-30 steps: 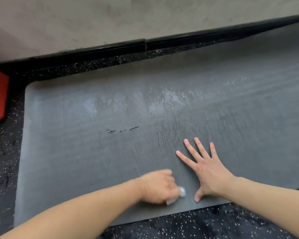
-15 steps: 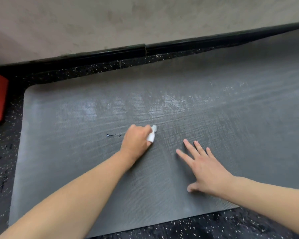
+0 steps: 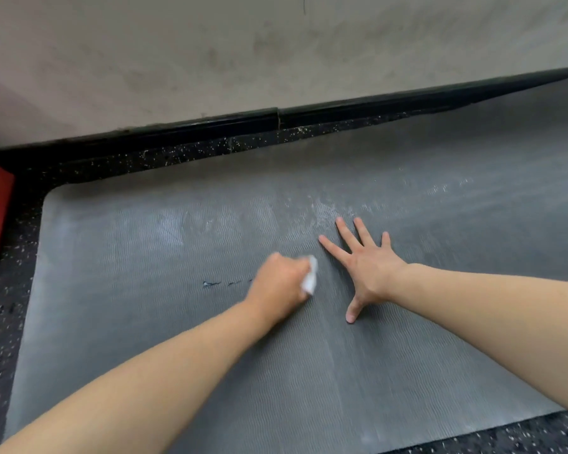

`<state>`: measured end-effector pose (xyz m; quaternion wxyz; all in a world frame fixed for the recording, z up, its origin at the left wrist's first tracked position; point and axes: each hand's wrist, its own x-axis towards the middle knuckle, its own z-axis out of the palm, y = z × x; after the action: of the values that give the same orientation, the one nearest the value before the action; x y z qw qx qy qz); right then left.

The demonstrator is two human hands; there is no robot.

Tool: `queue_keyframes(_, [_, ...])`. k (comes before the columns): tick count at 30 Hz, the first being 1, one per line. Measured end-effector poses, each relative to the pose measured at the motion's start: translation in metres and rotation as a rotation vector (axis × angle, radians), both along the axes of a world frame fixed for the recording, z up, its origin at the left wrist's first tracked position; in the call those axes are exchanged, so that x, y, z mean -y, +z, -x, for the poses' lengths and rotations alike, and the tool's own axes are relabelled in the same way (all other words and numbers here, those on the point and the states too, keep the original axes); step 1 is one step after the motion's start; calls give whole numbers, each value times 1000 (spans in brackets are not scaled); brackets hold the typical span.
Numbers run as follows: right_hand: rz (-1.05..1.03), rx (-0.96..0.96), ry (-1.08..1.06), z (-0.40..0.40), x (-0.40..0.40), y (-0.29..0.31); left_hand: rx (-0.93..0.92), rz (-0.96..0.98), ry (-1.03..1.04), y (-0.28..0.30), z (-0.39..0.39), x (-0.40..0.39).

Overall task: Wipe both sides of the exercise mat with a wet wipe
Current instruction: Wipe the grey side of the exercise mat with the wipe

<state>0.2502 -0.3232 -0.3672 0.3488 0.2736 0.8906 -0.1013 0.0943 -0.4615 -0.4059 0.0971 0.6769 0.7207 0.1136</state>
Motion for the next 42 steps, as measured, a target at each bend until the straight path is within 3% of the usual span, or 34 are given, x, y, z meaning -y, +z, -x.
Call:
queue_keyframes(2, [-3,-17,2,0,-1,0,-17,69,-486,2,-27,13])
queue_keyframes(3, [-6,-13,4,0,-1,-1,-50,62,-617,0,-23,10])
queue_keyframes(4, [-9,-7,4,1,0,-2,-79,38,-592,-4,-11,2])
queue_keyframes(8, [5,16,-20,3,0,-4,-37,-39,228,-10,51,-33])
queue_keyframes(9, [4,16,-20,3,0,-4,-24,-57,289,-10,50,-33])
queue_keyframes(11, [4,18,-11,2,0,-5,6,-24,80,-7,22,-26])
queue_keyframes(13, [3,8,2,1,1,-5,-39,14,-407,-3,-4,-14])
queue_keyframes(14, [5,-4,4,1,1,-3,-77,11,-536,-1,1,-18])
queue_keyframes(15, [11,-33,-4,2,-1,0,-126,-8,-508,1,15,-28])
queue_keyframes(19, [-34,-219,-105,22,-32,19,-55,-46,285,-4,90,-60])
queue_keyframes(20, [-42,-201,-129,30,-42,20,-20,-58,362,-6,92,-59])
queue_keyframes(22, [-9,-85,-149,46,-57,16,15,-49,206,-8,66,-55])
queue_keyframes(24, [5,22,-133,51,-62,6,-43,-14,-235,-10,37,-47])
queue_keyframes(26, [13,35,-134,50,-63,-1,-132,-17,-430,-10,49,-60])
queue_keyframes(27, [25,22,-141,49,-63,-2,-156,-26,-338,-10,67,-72])
queue_keyframes(30, [36,-5,-154,47,-64,-5,-88,-50,318,-5,123,-100])
queue_keyframes(31, [35,-2,-156,47,-65,-6,-35,-64,453,-6,128,-102])
queue_keyframes(32, [32,-2,-157,48,-66,-6,11,-100,459,-7,121,-102])
queue_keyframes(34, [29,-11,-152,48,-65,-7,55,-69,157,-11,87,-97])
queue_keyframes(36, [31,-11,-145,47,-66,-7,-12,-18,-258,-14,65,-87])
queue_keyframes(37, [33,-9,-144,47,-66,-7,-53,-24,-344,-11,74,-92])
queue_keyframes(39, [39,-4,-143,47,-67,-7,-121,-79,-159,-8,108,-115])
queue_keyframes(42, [44,1,-142,46,-68,-7,-75,-93,429,1,158,-138])
